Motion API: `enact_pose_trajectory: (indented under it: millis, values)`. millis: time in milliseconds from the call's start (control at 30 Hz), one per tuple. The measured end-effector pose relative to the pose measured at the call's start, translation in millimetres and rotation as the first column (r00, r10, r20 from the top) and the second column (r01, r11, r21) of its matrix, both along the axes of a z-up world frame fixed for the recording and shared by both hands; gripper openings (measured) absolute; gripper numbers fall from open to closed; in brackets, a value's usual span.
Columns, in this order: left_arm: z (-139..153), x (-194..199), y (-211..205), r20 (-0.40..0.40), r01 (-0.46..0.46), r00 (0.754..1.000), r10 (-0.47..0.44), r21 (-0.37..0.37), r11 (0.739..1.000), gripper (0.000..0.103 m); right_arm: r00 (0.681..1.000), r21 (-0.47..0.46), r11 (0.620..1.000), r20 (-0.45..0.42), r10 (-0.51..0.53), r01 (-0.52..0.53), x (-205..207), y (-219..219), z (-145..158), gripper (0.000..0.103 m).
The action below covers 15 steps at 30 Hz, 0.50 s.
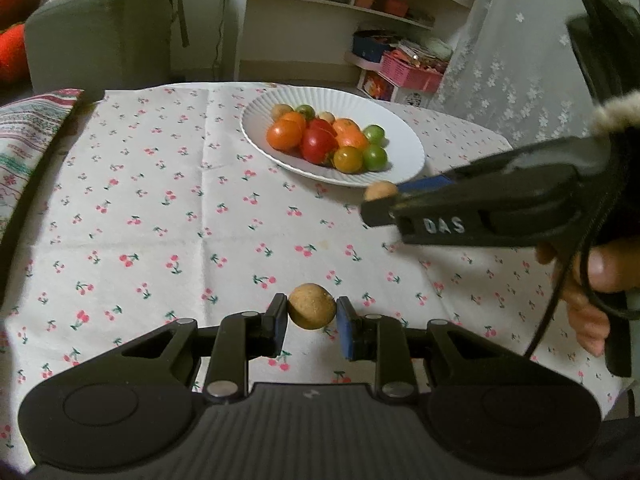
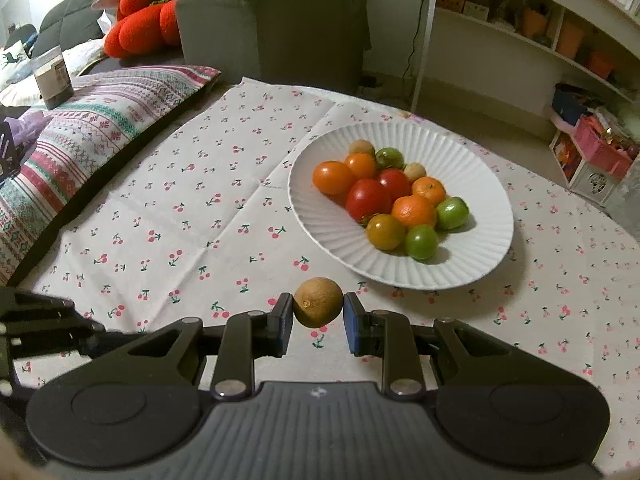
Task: Organize fruits
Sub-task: 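Carry both brown fruits over the white plate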
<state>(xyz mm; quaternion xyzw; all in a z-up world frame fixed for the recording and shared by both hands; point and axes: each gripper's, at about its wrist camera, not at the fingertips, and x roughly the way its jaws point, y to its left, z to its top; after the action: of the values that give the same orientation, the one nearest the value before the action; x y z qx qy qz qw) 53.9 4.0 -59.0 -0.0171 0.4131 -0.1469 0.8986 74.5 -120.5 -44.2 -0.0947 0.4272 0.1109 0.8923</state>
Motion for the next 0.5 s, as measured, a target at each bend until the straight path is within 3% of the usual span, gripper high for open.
enact_pose_trajectory:
  millis: [500]
  values:
    - [34, 16, 3, 0.060, -0.060, 0.996, 0.063, -0.045, 0.997, 0.010, 0.995, 0.070, 0.995, 0.068, -0.069, 0.064, 3, -28, 33, 0.024]
